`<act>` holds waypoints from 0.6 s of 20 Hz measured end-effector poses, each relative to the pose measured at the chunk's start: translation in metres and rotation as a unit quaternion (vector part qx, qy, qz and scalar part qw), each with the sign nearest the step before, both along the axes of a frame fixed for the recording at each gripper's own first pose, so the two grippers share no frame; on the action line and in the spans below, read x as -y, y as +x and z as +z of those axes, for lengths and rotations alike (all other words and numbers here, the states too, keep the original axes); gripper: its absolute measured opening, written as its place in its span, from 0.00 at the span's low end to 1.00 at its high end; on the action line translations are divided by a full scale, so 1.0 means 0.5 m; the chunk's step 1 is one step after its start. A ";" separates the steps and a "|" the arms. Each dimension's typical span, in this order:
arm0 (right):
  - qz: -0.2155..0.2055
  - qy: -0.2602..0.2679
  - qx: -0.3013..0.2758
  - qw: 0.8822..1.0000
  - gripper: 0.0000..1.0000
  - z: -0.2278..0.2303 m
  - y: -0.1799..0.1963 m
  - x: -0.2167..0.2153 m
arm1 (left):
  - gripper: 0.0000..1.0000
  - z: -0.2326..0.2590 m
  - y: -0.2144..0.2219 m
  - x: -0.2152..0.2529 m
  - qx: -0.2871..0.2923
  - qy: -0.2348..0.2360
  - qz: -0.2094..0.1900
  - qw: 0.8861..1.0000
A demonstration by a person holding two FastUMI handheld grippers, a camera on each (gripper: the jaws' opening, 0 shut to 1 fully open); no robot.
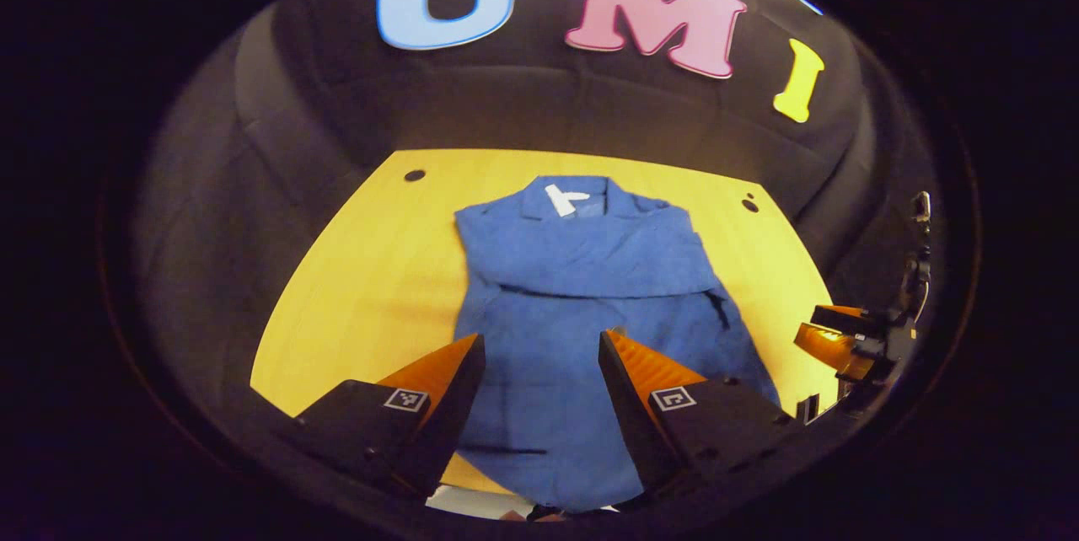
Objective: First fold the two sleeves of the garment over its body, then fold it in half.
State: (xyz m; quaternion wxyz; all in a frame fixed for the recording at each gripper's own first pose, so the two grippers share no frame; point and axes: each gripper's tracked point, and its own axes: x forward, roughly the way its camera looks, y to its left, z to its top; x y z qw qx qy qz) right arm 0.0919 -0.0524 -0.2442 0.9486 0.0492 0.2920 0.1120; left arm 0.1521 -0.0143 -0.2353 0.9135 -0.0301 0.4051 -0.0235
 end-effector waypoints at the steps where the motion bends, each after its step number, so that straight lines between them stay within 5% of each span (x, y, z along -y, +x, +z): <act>1: 0.000 -0.006 -0.009 1.000 0.92 -0.013 -0.019 -0.010 | 0.79 -0.034 -0.026 -0.020 -0.021 -0.013 0.018 1.000; 4: -0.009 -0.004 -0.031 0.999 0.92 -0.034 -0.075 -0.037 | 0.79 -0.122 -0.101 -0.052 -0.076 -0.049 0.050 0.995; 12: -0.057 -0.045 -0.074 0.995 0.92 -0.130 -0.191 -0.019 | 0.79 -0.252 -0.226 -0.138 -0.137 -0.014 0.034 0.990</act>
